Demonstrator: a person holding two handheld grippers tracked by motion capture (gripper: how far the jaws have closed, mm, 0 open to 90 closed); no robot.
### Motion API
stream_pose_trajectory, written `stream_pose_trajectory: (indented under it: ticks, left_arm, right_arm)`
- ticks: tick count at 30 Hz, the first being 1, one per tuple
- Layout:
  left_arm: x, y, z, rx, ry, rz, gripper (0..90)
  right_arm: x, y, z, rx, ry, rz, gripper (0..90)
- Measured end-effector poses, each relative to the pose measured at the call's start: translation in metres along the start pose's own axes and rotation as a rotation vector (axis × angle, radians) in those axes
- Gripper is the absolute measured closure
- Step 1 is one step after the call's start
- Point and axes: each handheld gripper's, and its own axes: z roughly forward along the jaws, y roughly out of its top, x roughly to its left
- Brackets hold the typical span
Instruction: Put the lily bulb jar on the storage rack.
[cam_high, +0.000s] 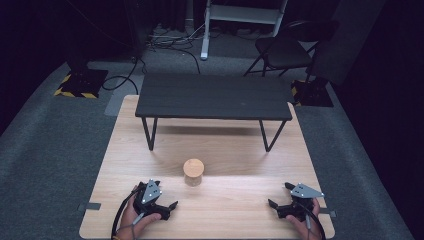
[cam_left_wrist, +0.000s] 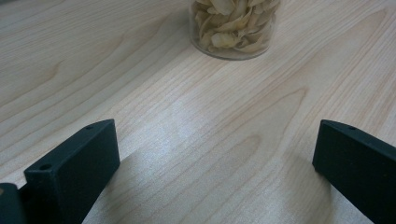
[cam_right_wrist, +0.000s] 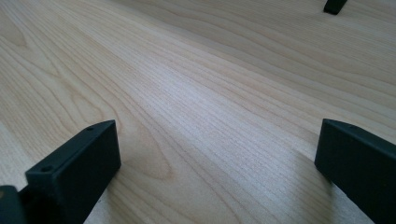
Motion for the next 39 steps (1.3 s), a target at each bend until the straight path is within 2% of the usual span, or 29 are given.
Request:
stream_pose_trajectory:
  ticks: [5,7,10,12,13,14,17,18,19,20,22,25,28,30,34,36,39]
  left_arm:
    - [0.0,0.001,0.0,0.003,0.001,0.001,0.5]
    - [-0.003,0.007,0.002,0.021,0.018,-0.005,0.5]
    - [-0.005,0.014,0.004,-0.003,0.008,-0.003,0.7]
    - [-0.008,0.025,0.009,-0.013,0.011,0.014,0.8]
    - [-0.008,0.025,0.009,-0.013,0.011,0.014,0.7]
    - [-0.01,0.038,0.015,-0.012,0.015,0.039,0.8]
    - [-0.007,0.055,0.024,-0.027,-0.006,0.047,1.3]
    - [-0.007,0.055,0.024,-0.027,-0.006,0.047,1.2]
    - [-0.003,0.066,0.031,-0.026,-0.037,0.041,1.2]
    - [-0.003,0.072,0.034,-0.019,-0.035,0.051,1.3]
    - [-0.001,0.081,0.041,-0.01,-0.047,0.064,1.3]
    - [0.004,0.091,0.049,-0.008,-0.067,0.051,1.4]
    - [0.004,0.1,0.056,0.005,-0.065,0.066,1.8]
    - [0.004,0.103,0.061,0.002,-0.066,0.076,2.7]
    - [0.006,0.107,0.071,0.014,-0.092,0.09,8.4]
    - [0.007,0.105,0.075,0.0,-0.095,0.099,15.2]
    - [0.01,0.103,0.08,-0.011,-0.101,0.071,18.2]
  right_arm:
    - [0.0,0.0,0.0,0.0,0.0,0.0,0.0]
    - [0.0,0.0,0.0,0.0,0.0,0.001,0.0]
    - [0.0,0.0,0.0,0.0,-0.001,0.0,0.0]
    - [0.0,0.0,0.0,0.0,-0.001,0.001,0.0]
    - [0.0,0.0,0.0,0.0,-0.001,0.001,0.0]
    - [0.0,0.0,0.0,0.0,-0.001,0.001,0.0]
    - [0.001,0.0,0.0,0.0,-0.004,0.003,0.0]
    - [0.001,0.0,0.0,0.0,-0.004,0.003,0.0]
    - [0.001,0.0,0.0,0.0,-0.005,0.004,0.0]
    - [0.001,0.0,0.0,0.0,-0.005,0.004,0.0]
    - [0.001,0.0,0.0,0.0,-0.005,0.004,0.0]
    - [0.001,0.0,0.0,0.0,-0.006,0.004,0.0]
    - [0.001,0.0,0.0,0.0,-0.006,0.004,0.0]
    - [0.001,0.0,0.0,0.0,-0.005,0.005,0.0]
    - [0.001,0.0,0.0,0.0,-0.005,0.004,0.0]
    - [0.001,0.0,0.0,0.0,-0.005,0.004,0.0]
    - [0.001,0.0,0.0,0.0,-0.005,0.004,0.0]
